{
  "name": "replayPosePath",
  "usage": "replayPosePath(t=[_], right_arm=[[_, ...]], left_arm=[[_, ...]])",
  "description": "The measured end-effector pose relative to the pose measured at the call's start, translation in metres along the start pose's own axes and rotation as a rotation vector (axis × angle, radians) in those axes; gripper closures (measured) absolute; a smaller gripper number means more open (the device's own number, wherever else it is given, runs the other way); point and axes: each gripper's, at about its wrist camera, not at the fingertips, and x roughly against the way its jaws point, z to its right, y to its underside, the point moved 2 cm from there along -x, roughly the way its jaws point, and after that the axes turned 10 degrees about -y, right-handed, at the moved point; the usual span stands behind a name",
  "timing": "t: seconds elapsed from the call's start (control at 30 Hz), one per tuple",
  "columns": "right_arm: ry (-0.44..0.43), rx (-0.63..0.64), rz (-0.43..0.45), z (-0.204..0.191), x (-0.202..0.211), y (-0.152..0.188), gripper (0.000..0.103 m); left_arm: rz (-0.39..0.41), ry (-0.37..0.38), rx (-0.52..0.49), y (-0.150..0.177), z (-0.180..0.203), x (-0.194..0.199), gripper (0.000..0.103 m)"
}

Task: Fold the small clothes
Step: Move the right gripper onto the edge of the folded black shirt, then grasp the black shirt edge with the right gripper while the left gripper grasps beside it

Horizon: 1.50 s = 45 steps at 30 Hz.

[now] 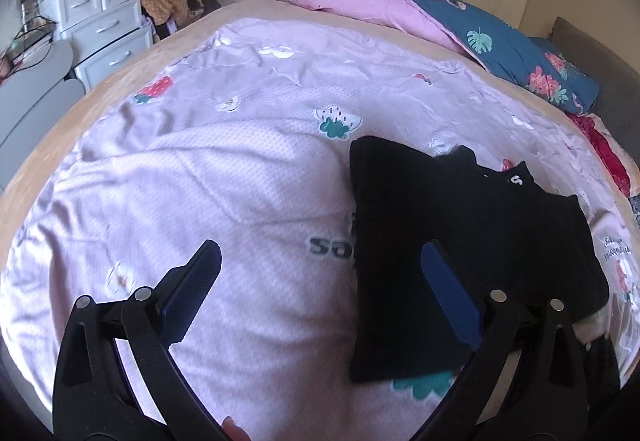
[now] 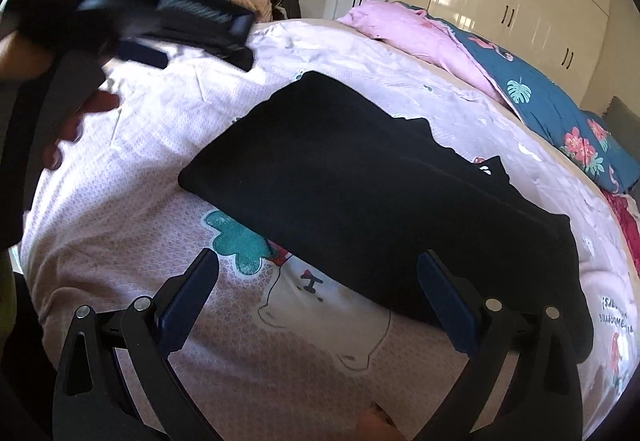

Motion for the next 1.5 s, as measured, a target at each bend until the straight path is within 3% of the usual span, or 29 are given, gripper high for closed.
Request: replayPosePath(t=[0.43, 1.0, 1.23, 1.3, 1.33, 1.5], right_arm=[[0.036, 0.065, -0.088, -0.005, -0.043, -0.009, 0.004], [0.080, 0.131, -0.090, -0.006, -0.076, -0.038, 0.004], [0.106, 0.139, -0.034, 0.003, -0.071, -0.048, 0.006], [0.101, 0.124, 0.001, 0.008, -0.062, -0.050, 0.016], [0.088, 0.117, 0.017, 0.010, -0.057, -0.051, 0.027], [0.041, 0.085, 0.068, 0.016, -0.037, -0.050, 0.064]], left_arm=[[-0.026, -0.022, -0.007, -0.043, 0.020, -0.049, 0.009], [-0.055, -0.038, 0.007, -0.053, 0.009, -0.080, 0.009], [-0.079, -0.031, 0.009, -0.052, 0.007, -0.087, 0.009], [-0.084, -0.027, 0.002, -0.052, 0.009, -0.088, 0.009], [-0.086, -0.024, -0.002, -0.051, 0.010, -0.088, 0.009], [-0.105, 0.048, 0.027, -0.051, 0.014, -0.089, 0.009]])
